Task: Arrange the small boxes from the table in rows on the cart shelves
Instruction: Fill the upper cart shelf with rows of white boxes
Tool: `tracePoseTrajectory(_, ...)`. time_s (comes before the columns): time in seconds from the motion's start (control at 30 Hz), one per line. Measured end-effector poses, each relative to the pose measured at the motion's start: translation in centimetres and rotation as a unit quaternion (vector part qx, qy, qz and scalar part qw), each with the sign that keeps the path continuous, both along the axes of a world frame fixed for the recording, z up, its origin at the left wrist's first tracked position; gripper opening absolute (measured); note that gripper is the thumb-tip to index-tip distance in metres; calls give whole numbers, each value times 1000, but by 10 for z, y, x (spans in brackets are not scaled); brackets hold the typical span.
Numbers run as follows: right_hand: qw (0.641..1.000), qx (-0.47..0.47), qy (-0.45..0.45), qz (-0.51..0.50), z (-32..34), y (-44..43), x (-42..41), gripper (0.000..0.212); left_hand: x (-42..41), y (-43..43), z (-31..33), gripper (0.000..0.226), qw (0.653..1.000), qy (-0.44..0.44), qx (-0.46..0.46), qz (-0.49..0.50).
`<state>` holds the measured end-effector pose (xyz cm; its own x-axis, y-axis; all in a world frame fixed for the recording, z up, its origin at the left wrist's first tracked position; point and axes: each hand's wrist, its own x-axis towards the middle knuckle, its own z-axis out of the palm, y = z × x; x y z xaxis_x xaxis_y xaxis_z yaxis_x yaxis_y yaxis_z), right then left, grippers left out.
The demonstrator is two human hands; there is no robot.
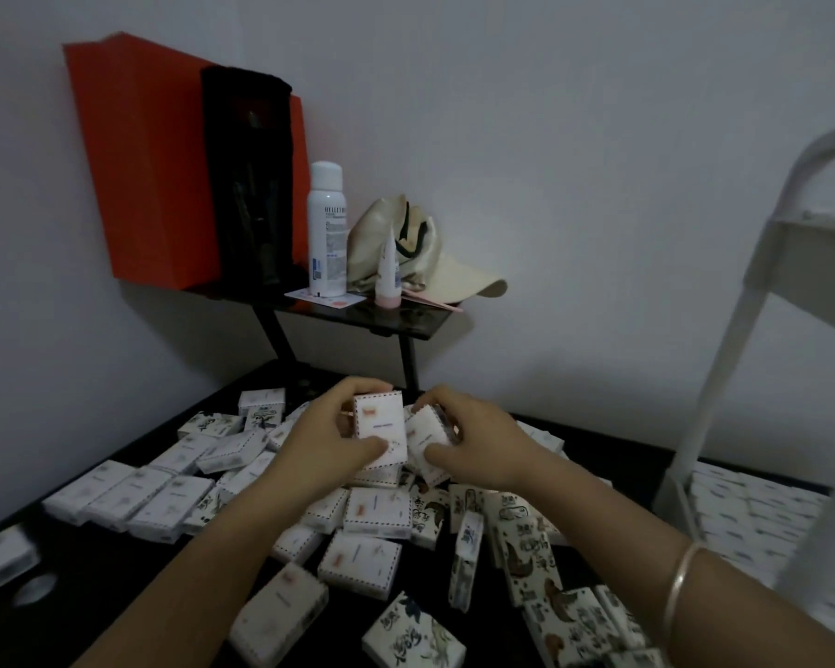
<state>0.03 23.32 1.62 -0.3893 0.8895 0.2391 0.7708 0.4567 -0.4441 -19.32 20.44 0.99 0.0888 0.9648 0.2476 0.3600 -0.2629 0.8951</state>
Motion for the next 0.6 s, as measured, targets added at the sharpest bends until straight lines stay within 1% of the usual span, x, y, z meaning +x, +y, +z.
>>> tracePoseTrajectory(0.07,999,15,30,-4,14,-22,4,29,4,-14,16,48,999,-45,-12,-27)
tracePoseTrajectory(0.13,997,43,57,-13,30,-47,11,22,9,-30,35,44,996,-70,-5,-50)
tracePoseTrajectory(0.2,994,80,77,-19,44,-76,21,19,17,-49,55,40,994,-80,13,-74)
tracePoseTrajectory(0.27,990,118,70,-26,56,-109,34,19,29,-68,77,37,991,-76,38,-101)
tracePoseTrajectory(0.33,988,135,67,-36,70,-142,48,21,45,-87,100,34,985,-88,61,-134)
tracePoseTrajectory(0.43,981,159,95,-53,98,-183,74,21,78,-113,138,31,973,-100,115,-174)
tracePoseTrajectory(0.53,974,180,112,-74,132,-220,103,20,117,-132,179,28,952,-112,200,-201)
tracePoseTrajectory(0.6,964,210,134,-87,155,-243,124,21,143,-141,206,26,935,-125,256,-209)
